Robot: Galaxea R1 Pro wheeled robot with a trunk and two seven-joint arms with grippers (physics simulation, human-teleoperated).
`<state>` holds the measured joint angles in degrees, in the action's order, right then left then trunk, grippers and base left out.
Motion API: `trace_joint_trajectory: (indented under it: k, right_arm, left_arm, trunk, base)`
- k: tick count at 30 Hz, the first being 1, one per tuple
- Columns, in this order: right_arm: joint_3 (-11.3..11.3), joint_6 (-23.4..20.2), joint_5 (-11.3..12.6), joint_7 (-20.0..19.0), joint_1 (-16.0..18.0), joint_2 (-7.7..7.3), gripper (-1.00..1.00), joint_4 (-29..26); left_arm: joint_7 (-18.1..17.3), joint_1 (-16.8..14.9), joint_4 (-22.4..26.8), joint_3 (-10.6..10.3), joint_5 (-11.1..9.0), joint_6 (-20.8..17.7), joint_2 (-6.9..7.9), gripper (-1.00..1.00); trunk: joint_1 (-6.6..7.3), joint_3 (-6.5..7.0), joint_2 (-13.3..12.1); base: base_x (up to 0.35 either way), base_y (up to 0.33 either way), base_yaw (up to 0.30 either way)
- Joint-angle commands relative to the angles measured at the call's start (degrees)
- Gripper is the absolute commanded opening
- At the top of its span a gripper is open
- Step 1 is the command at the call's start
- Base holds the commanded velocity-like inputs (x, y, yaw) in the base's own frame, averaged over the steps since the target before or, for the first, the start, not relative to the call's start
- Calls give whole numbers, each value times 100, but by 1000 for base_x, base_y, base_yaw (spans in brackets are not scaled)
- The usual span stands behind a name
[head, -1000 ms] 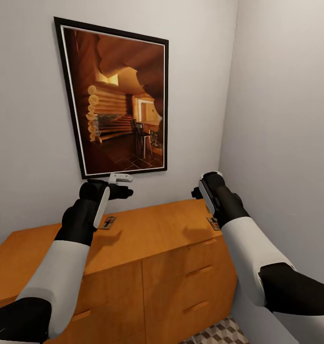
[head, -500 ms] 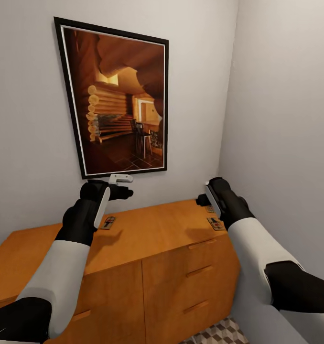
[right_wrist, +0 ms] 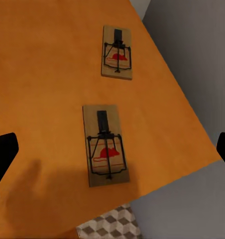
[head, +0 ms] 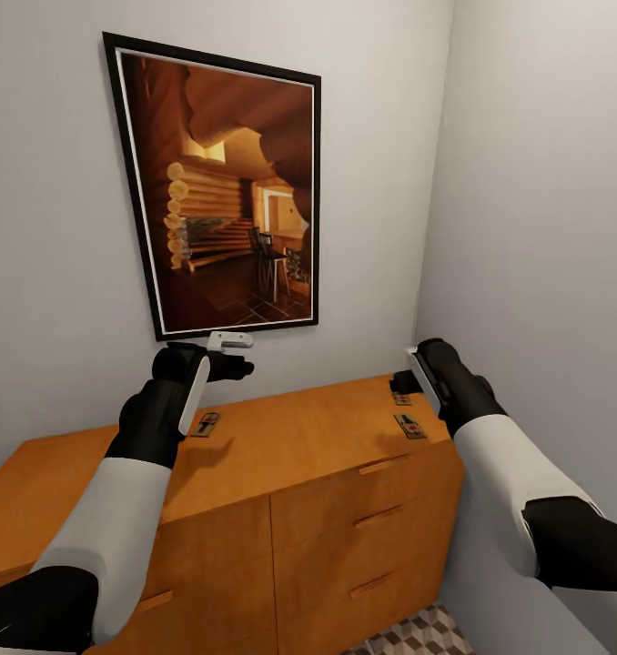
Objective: Take the four mousetraps from the cabinet in the bathroom and place them on the bathroom floor. Make sure all four end up on the same floor surface, and ensure that at least two of them are either under or directly next to the same bathroom sink.
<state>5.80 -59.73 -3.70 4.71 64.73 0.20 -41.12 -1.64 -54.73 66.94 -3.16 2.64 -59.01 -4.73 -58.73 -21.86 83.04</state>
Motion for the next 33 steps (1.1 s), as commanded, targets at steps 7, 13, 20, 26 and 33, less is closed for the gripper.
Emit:
trace_joint_trajectory:
  k: [7, 13, 20, 26, 33]
  right_arm:
    - [19, -27, -27, -96, 4, -127, 100, 4]
    - [34, -27, -28, -118, 4, -173, 100, 6]
    - [54, -27, -23, -128, 4, -179, 100, 7]
    - [48, -27, -13, -225, 4, -182, 100, 53]
    - [34, -27, -21, -492, 19, -189, 100, 223]
  left_arm:
    - [-17, -3, 4, -1, 26, -23, -1, 100]
    - [-17, -6, 4, -1, 26, -23, -1, 100]
    - [-15, -9, -3, -1, 25, -23, -6, 100]
    - [-17, -8, -5, -1, 22, -23, -9, 100]
    - [-20, -9, -10, -1, 18, -23, -32, 100]
  trunk:
    - [0, -7, 4]
    - [0, -7, 4]
    - [0, -7, 4]
    - [0, -7, 4]
    - [0, -7, 4]
  base:
    - [0, 0, 0]
    - [0, 0, 0]
    - [0, 0, 0]
    - [0, 0, 0]
    - [0, 0, 0]
